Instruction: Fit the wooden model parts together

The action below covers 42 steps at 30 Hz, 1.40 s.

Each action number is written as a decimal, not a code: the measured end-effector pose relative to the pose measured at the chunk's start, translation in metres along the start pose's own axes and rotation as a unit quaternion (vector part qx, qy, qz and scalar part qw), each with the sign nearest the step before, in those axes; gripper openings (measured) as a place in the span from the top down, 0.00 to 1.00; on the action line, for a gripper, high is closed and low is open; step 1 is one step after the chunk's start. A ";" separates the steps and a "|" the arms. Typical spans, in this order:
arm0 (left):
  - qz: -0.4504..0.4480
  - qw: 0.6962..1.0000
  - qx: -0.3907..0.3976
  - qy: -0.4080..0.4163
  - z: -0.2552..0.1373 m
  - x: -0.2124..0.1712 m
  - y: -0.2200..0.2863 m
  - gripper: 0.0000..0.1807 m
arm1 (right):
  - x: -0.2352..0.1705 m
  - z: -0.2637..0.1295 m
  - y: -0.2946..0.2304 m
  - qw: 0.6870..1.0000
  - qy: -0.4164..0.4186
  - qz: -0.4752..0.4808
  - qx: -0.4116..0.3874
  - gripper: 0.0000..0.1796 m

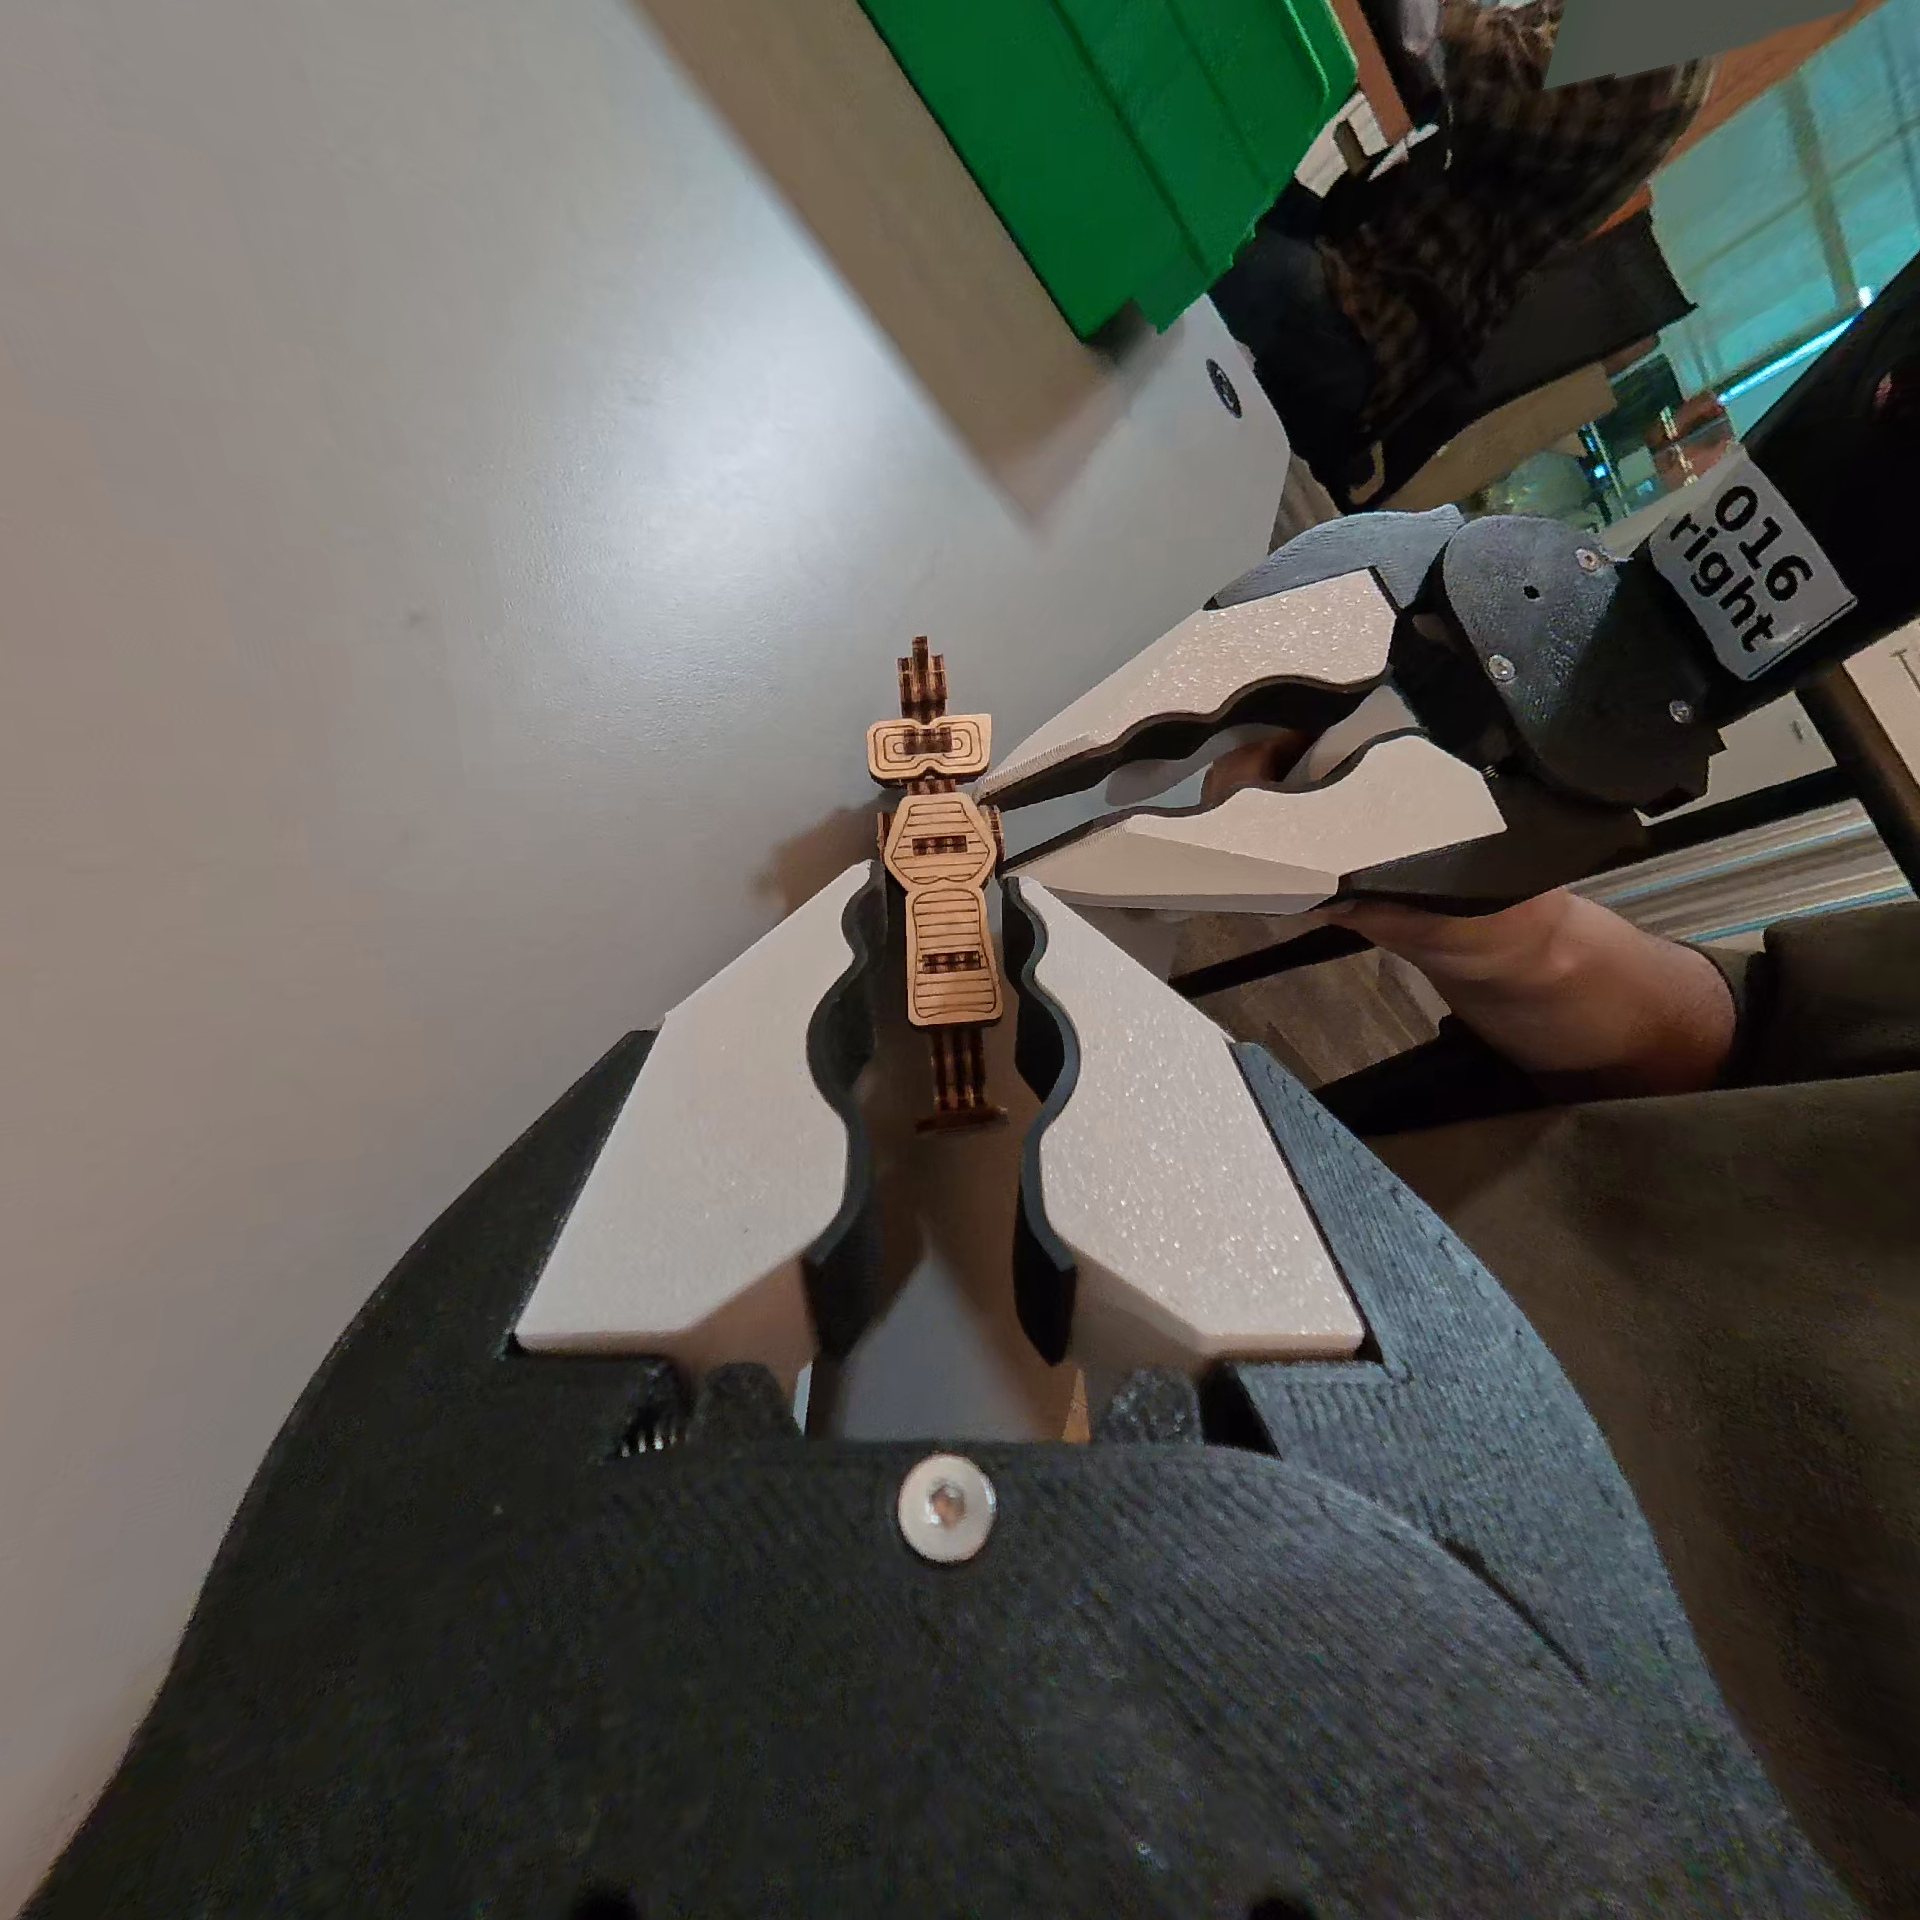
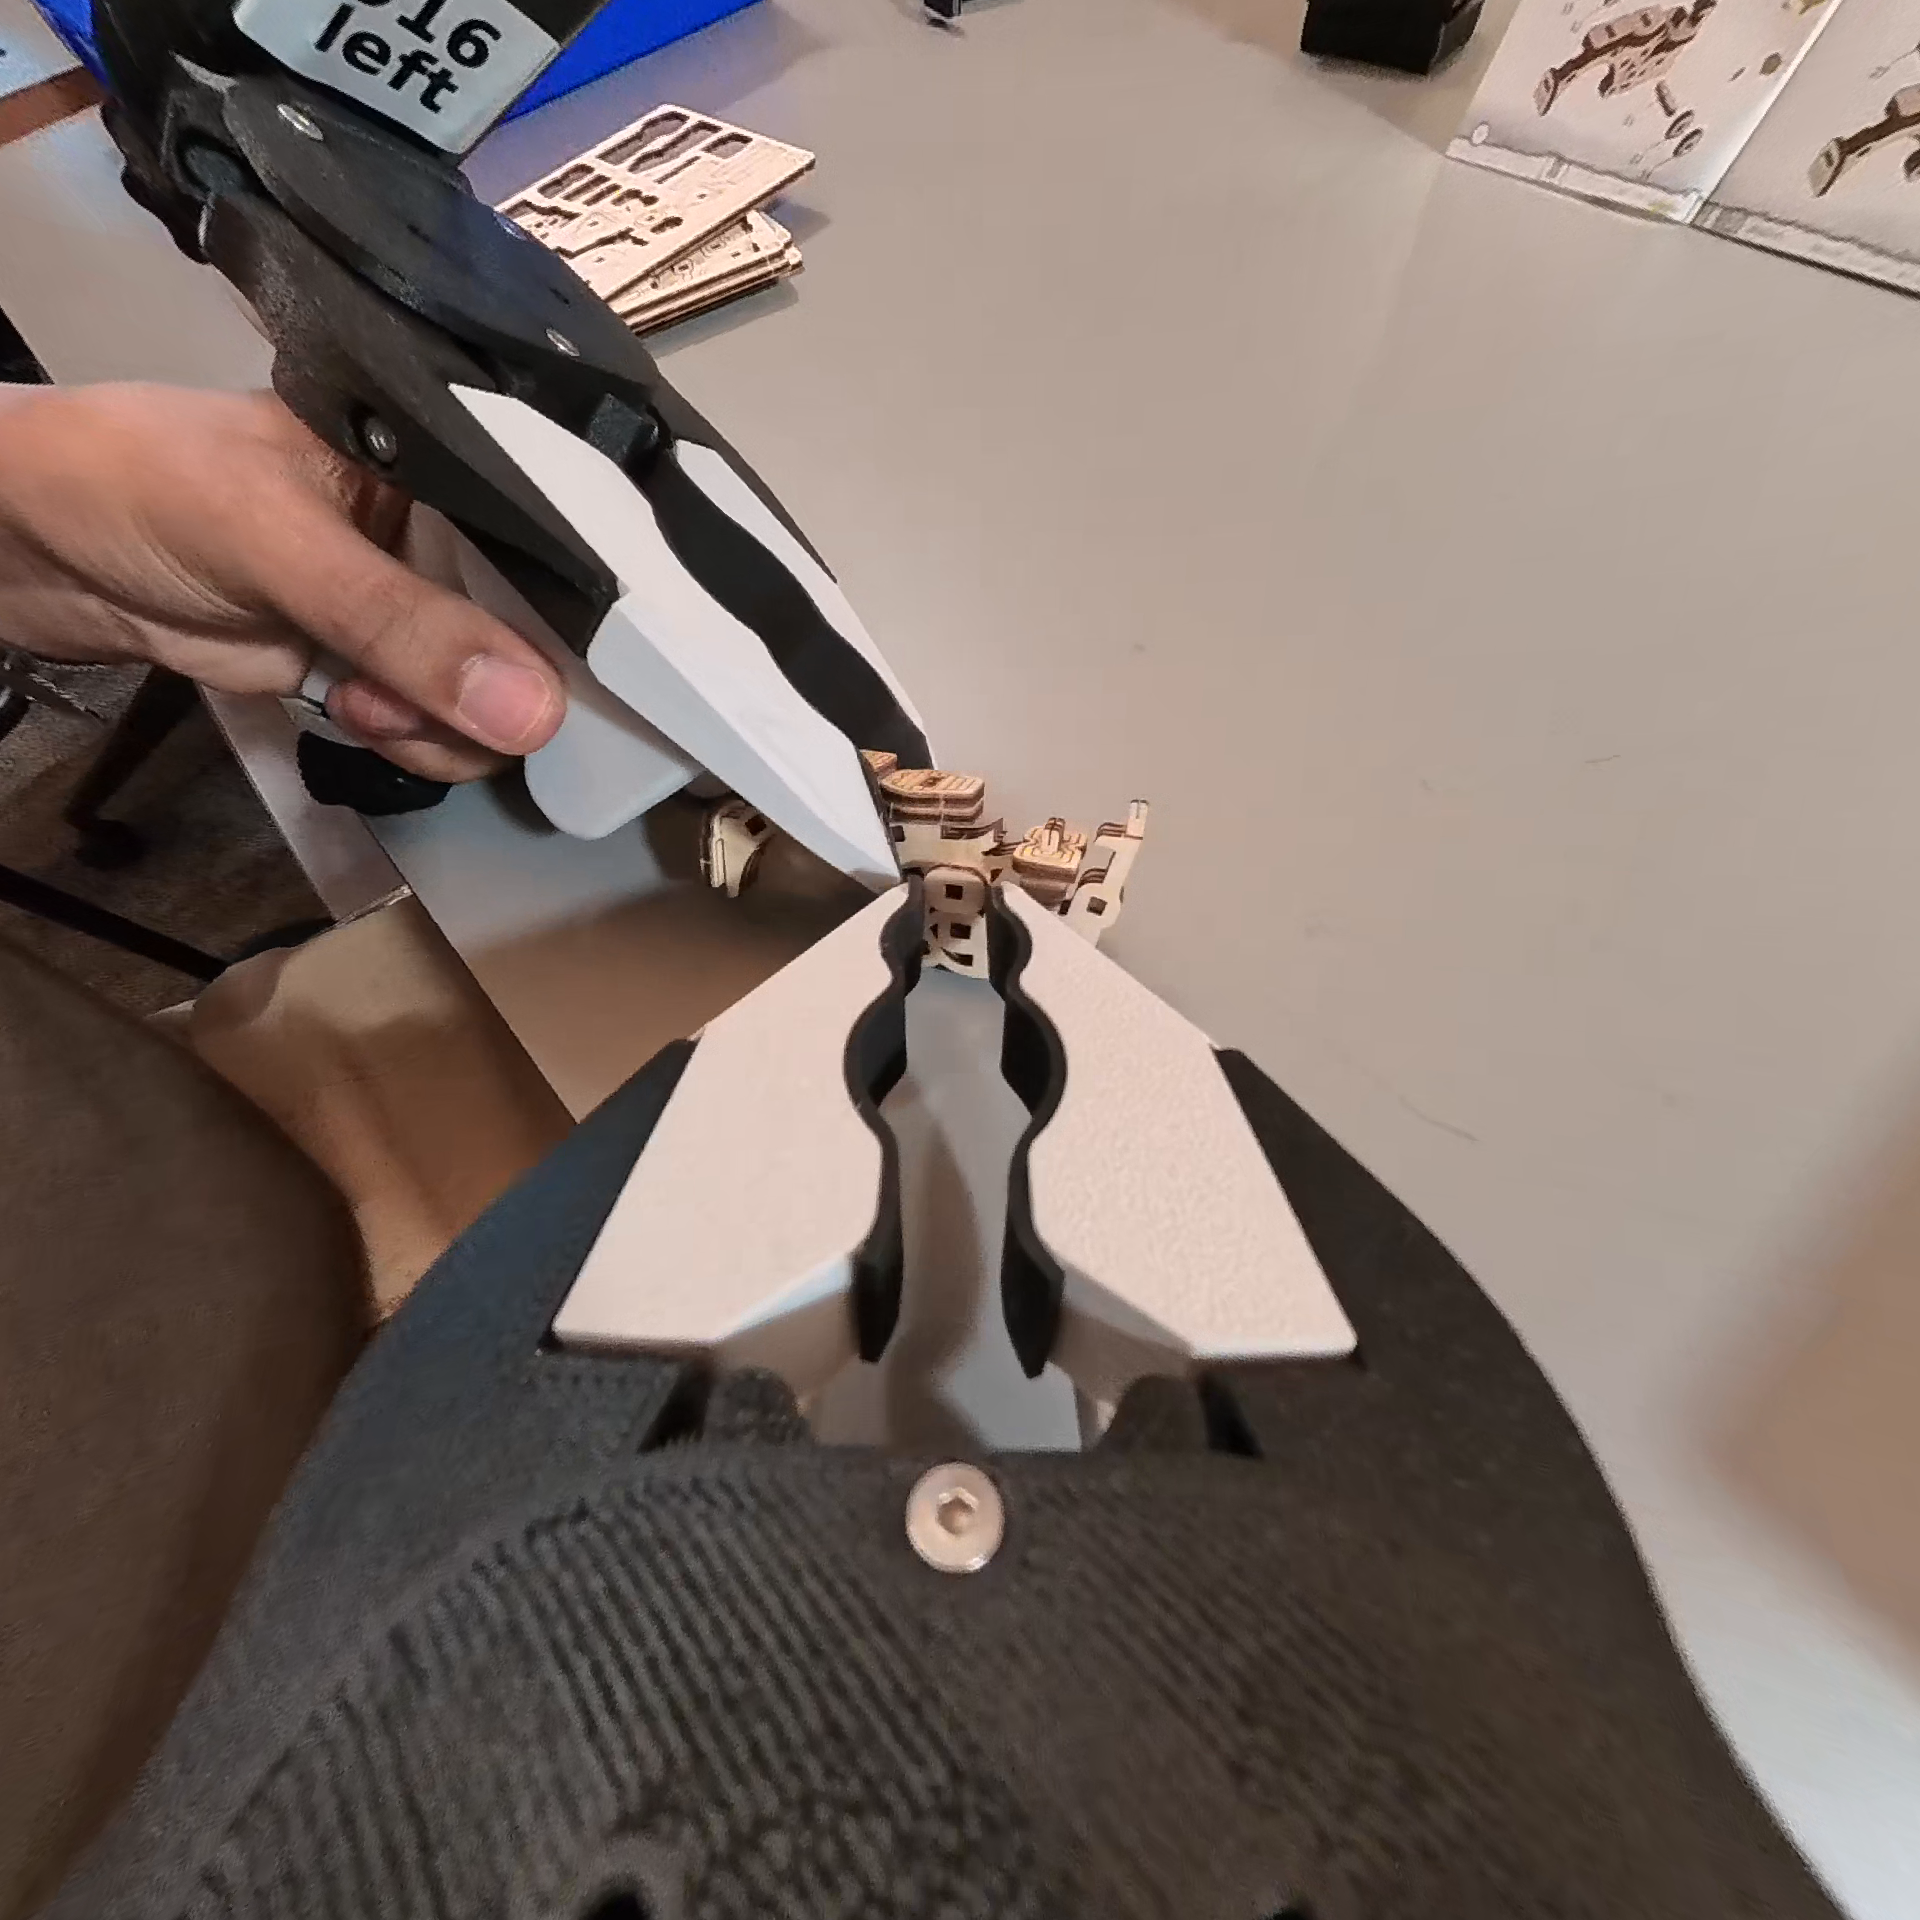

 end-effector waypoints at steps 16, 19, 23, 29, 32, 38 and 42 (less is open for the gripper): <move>0.052 0.998 0.006 0.039 -0.007 0.001 0.009 0.90 | 0.005 -0.005 0.000 0.999 0.033 -0.011 0.000 0.94; 0.067 0.997 0.010 0.047 -0.007 0.002 0.011 0.90 | 0.006 -0.006 0.000 0.999 0.039 -0.012 -0.002 0.94; 0.089 0.994 0.019 0.054 -0.008 0.001 0.014 0.90 | 0.007 -0.007 0.000 0.999 0.043 -0.014 -0.005 0.94; 0.196 0.973 0.016 0.119 -0.017 0.004 0.032 0.90 | 0.017 -0.017 0.000 0.994 0.095 -0.048 -0.025 0.94; 0.291 0.940 0.022 0.178 -0.026 0.004 0.051 0.91 | 0.028 -0.029 -0.004 0.983 0.145 -0.103 -0.053 0.94; 0.348 0.911 0.022 0.220 -0.033 0.000 0.065 0.91 | 0.037 -0.040 -0.012 0.964 0.186 -0.167 -0.094 0.95; 0.353 0.908 -0.004 0.226 -0.037 0.000 0.066 0.91 | 0.040 -0.043 -0.013 0.961 0.202 -0.168 -0.090 0.97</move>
Point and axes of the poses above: each gripper's, where its closed fingertips meet, z out along the fingers, x out of its top, y = z × x across the jaws, the point moved 8 cm from there along -z, back along the fingers, and after that the axes turned 13 degrees about -z, right-handed, at the moved point
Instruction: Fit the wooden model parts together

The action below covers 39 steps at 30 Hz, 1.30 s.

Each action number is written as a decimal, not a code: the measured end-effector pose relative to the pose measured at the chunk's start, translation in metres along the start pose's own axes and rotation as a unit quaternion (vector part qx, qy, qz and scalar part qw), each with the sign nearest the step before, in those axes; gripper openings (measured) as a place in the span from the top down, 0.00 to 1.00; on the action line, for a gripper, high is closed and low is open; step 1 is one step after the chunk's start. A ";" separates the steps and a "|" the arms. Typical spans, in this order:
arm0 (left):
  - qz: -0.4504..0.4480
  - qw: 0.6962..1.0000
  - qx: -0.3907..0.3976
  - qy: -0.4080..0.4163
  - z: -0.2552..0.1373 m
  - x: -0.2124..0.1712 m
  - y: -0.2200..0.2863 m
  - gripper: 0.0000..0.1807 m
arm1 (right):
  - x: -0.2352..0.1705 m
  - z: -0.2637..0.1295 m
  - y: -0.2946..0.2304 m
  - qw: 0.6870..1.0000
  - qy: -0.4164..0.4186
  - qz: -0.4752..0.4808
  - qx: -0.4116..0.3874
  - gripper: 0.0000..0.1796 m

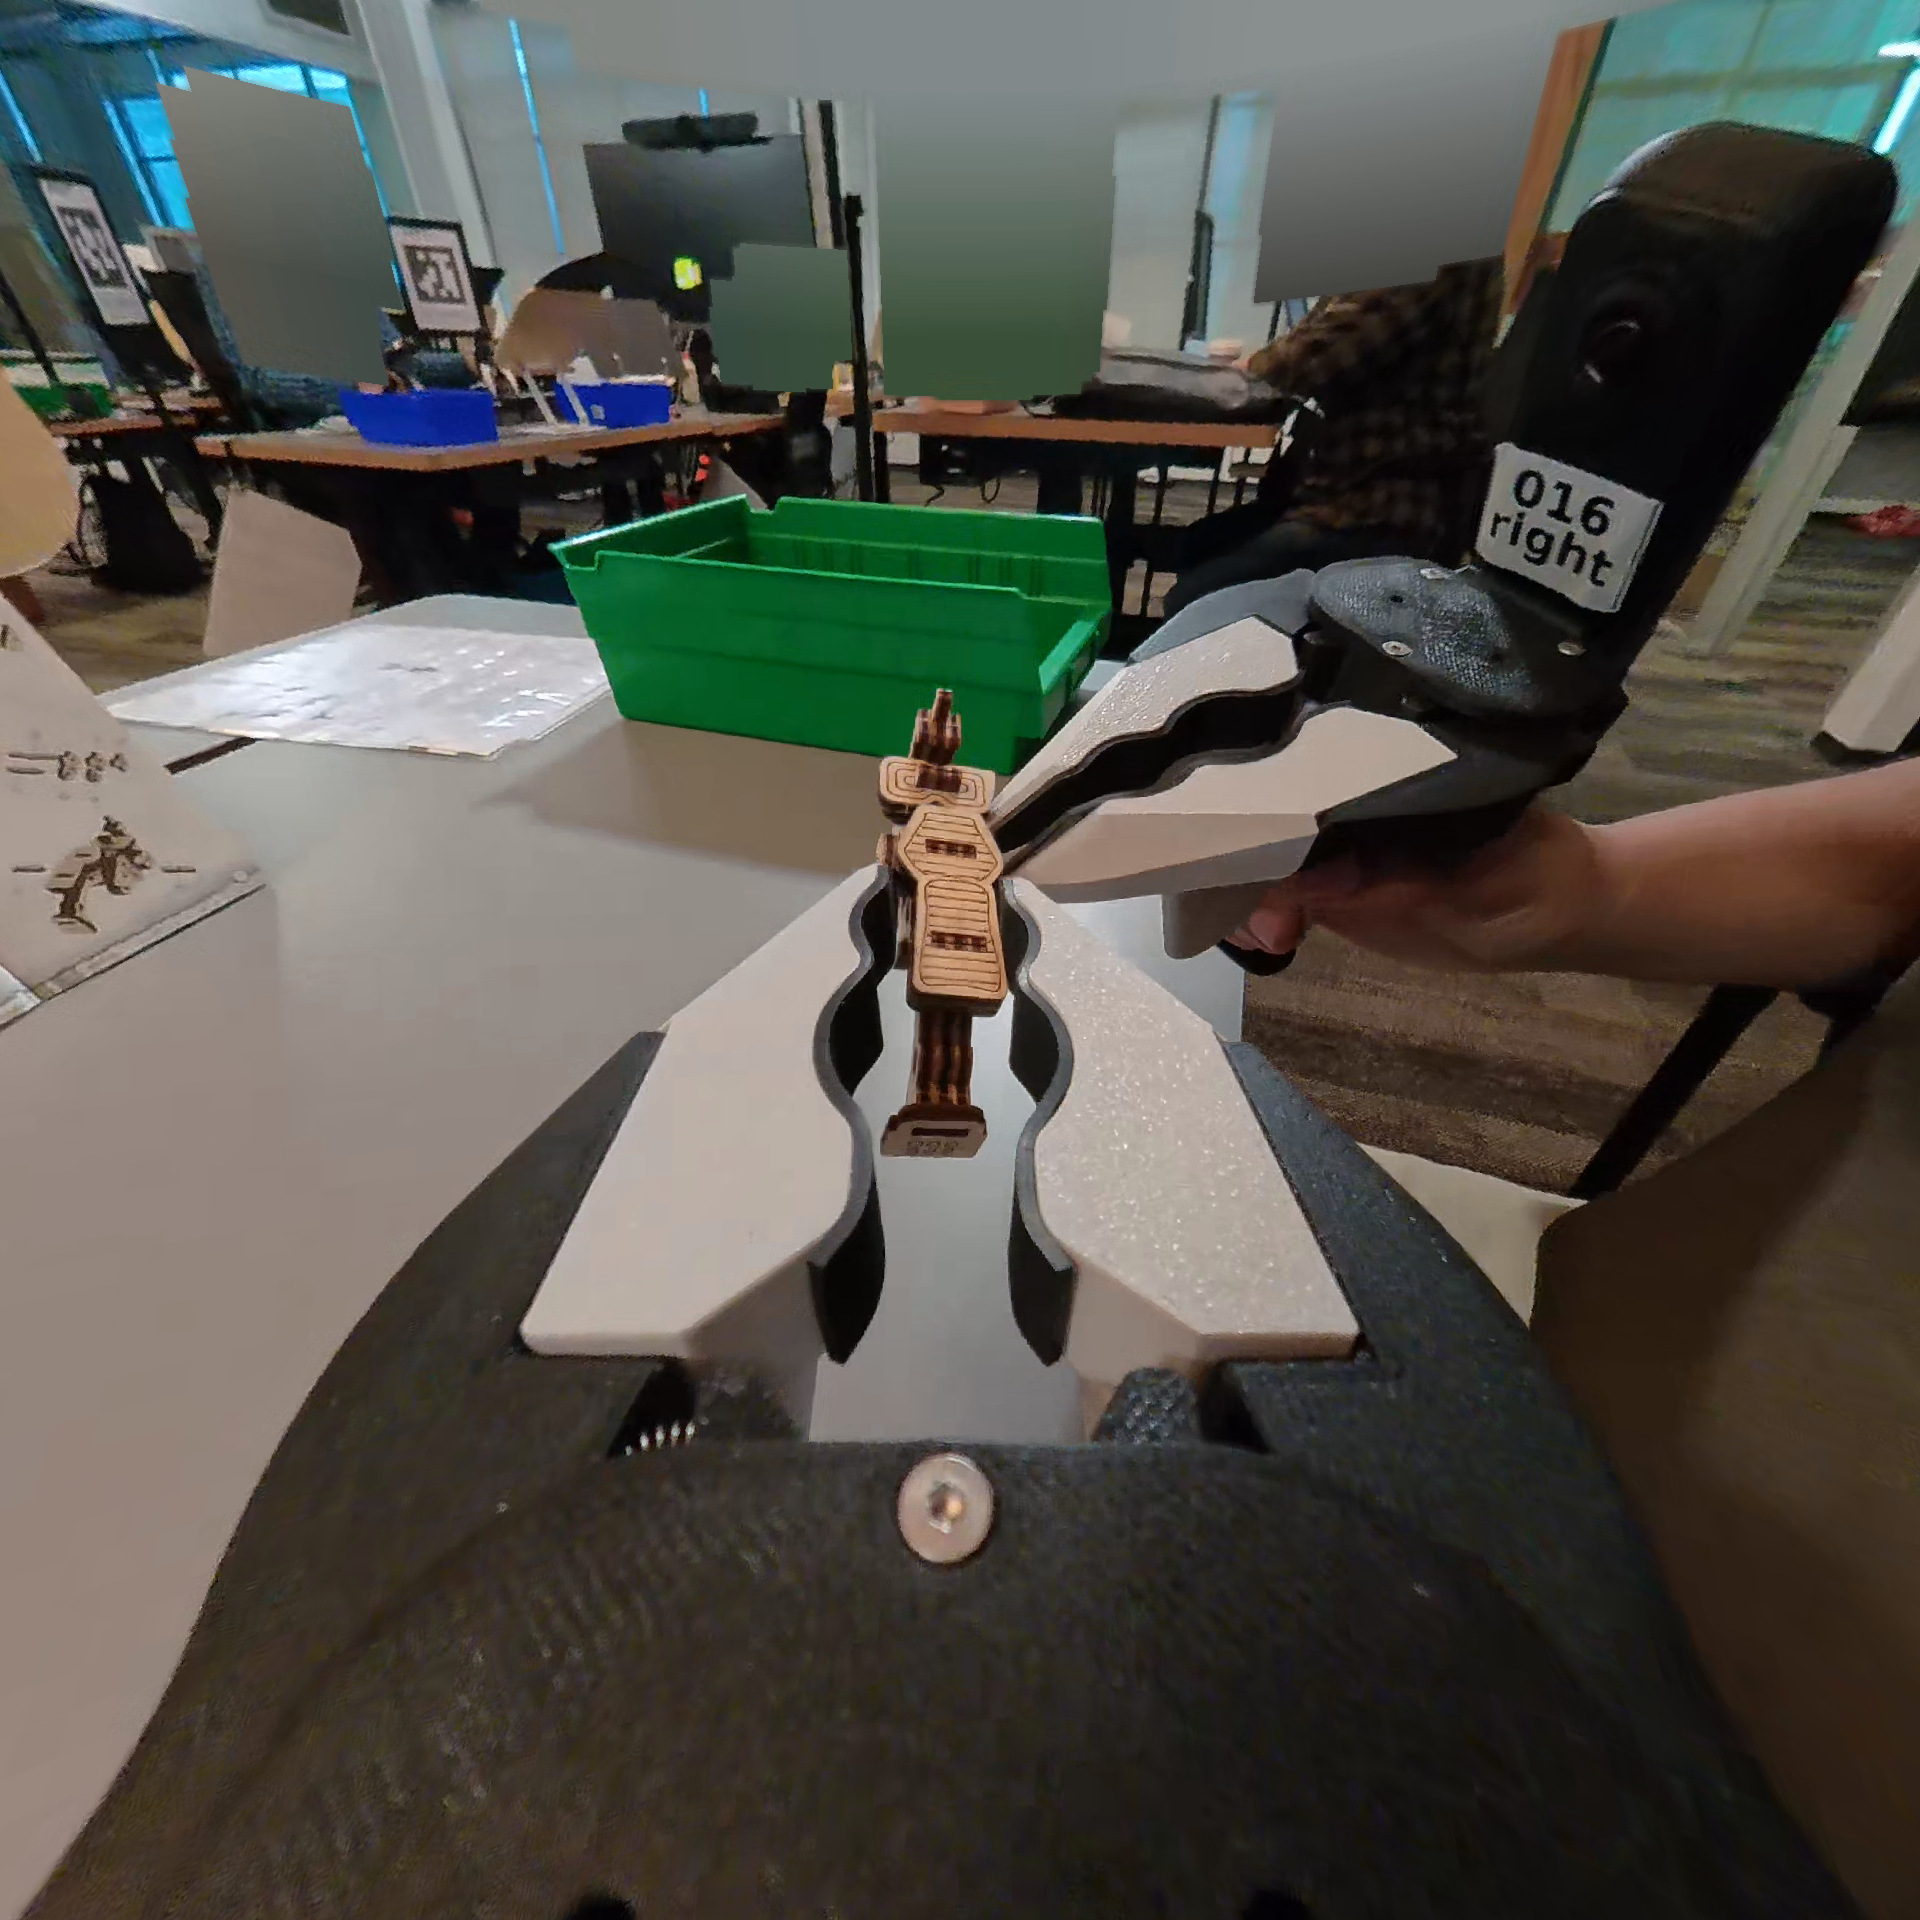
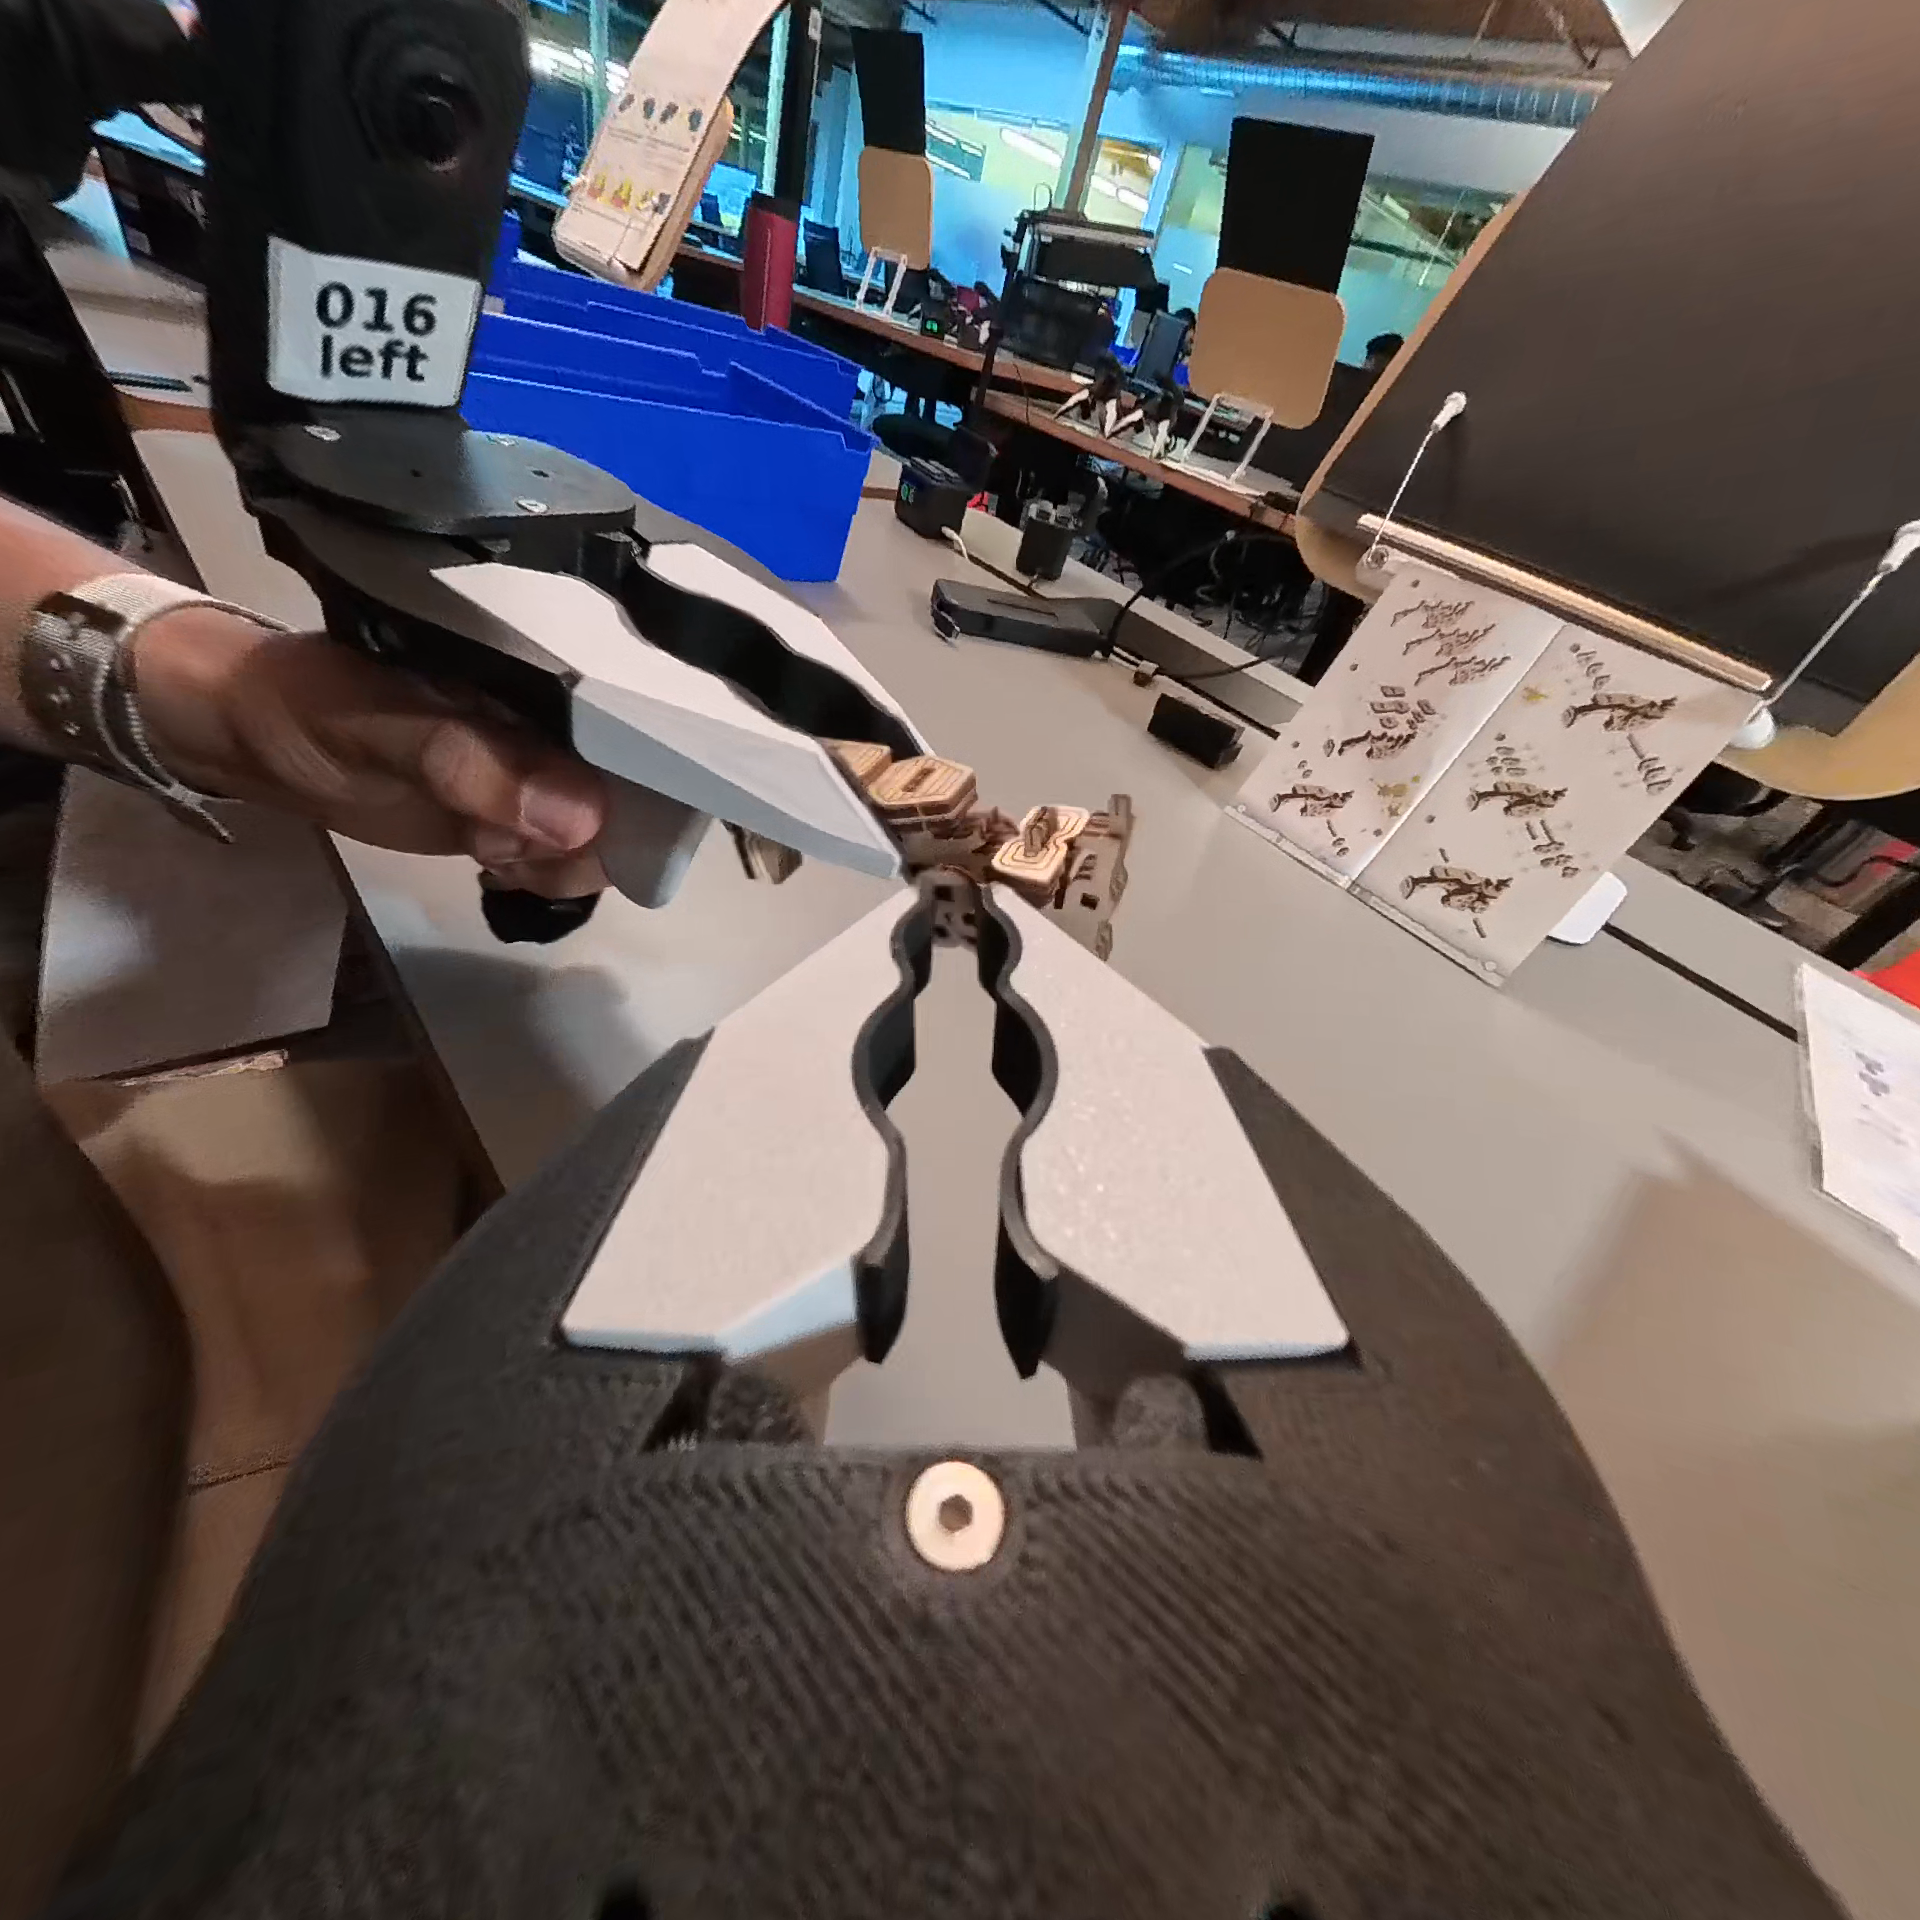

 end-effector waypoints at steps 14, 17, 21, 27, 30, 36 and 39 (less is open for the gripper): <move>-0.062 0.998 -0.001 -0.010 0.003 -0.004 -0.006 0.91 | -0.006 0.003 0.002 1.000 -0.004 0.018 0.013 0.96; -0.096 0.995 -0.010 -0.010 0.003 -0.005 -0.009 0.91 | -0.006 0.003 0.002 1.000 -0.007 0.023 0.014 0.96; -0.125 0.992 -0.022 -0.016 0.005 -0.008 -0.010 0.91 | -0.007 0.005 0.000 0.999 -0.012 0.025 0.020 0.96; -0.156 0.987 -0.030 -0.015 0.005 -0.009 -0.013 0.91 | -0.008 0.004 0.001 0.999 -0.017 0.027 0.019 0.98; -0.173 0.984 -0.032 -0.017 0.005 -0.010 -0.016 0.91 | -0.009 0.004 0.002 0.999 -0.020 0.033 0.020 0.98; -0.194 0.980 -0.039 -0.029 0.006 -0.013 -0.019 0.91 | -0.011 0.004 0.002 0.998 -0.023 0.046 0.028 0.99; -0.214 0.975 -0.044 -0.035 0.006 -0.015 -0.021 0.91 | -0.013 0.005 0.002 0.997 -0.027 0.059 0.037 0.99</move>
Point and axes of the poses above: each gripper's, where its closed fingertips meet, z out along the fingers, x out of its top, y = z × x across the jaws, the point moved 8 cm from there along -z, back along the fingers, and after that the axes turned 13 degrees about -z, right-handed, at the moved point
